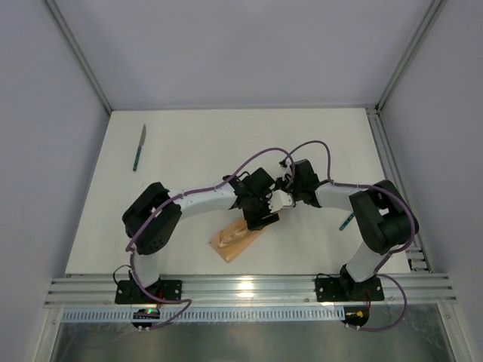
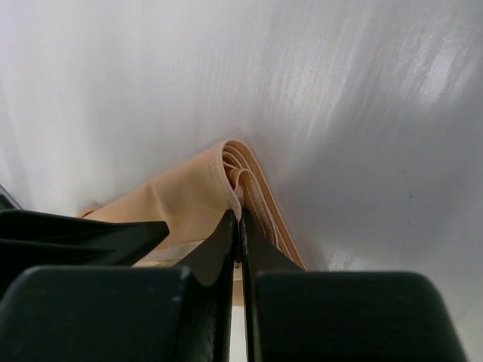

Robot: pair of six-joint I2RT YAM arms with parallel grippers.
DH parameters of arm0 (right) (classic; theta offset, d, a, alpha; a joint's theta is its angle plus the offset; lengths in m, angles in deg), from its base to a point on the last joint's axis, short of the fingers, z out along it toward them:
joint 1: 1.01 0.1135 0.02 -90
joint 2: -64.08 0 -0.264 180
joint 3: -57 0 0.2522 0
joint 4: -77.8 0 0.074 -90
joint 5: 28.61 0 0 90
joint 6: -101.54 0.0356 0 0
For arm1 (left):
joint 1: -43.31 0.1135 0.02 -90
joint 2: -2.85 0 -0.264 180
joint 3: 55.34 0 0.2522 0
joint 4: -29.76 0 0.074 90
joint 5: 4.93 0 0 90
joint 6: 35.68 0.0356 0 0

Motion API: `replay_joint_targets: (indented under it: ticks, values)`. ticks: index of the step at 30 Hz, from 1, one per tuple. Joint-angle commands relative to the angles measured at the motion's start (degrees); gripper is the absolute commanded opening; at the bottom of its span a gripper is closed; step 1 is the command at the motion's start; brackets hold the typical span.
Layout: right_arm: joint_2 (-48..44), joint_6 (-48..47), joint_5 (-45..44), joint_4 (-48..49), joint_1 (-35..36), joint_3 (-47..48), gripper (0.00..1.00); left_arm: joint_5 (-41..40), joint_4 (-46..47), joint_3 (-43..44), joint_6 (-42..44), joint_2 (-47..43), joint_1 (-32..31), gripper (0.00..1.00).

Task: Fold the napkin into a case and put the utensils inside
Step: Grasp the top corner of the smaller rectangle folded napkin from the folded napkin.

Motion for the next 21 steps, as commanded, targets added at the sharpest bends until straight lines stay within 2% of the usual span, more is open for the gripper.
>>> replay_joint_targets:
  ticks: [1,5,8,11,12,14,17,21]
  values:
    - [-2.27,2.33,0.46,3.62,-0.04,-1.60,0.04,-1.34,-0.48,1.81,1.72,0.56,-2.51,0.64]
    - [-3.06,2.95,0.01,4.50,-0.04,-2.83,0.04,-2.40,-0.92,3.21,1.90,3.11,-3.65,0.65]
    - [-3.15,3.38,0.10,5.11,-0.12,-3.18,0.04,-4.68,-0.48,3.74,1.46,4.95,-4.09,0.63]
    - [-3.32,3.30,0.28,5.46,-0.04,-3.53,0.04,-6.26,0.31,3.48,1.02,5.57,-4.09,0.53]
    - [-3.32,3.21,0.36,5.46,-0.04,-3.53,0.04,-6.18,0.31,3.39,0.93,5.40,-4.09,0.46]
    - [-3.41,3.12,0.36,5.55,-0.04,-3.71,0.04,-5.74,0.31,3.04,0.67,4.52,-4.09,0.43]
    - [-3.24,3.12,0.36,5.64,-0.12,-3.89,0.04,-4.60,0.22,2.51,0.49,2.85,-4.09,0.44]
    - [-3.50,3.56,0.54,6.08,-0.04,-3.97,0.04,-1.79,-1.36,1.99,0.32,1.36,-4.09,0.57]
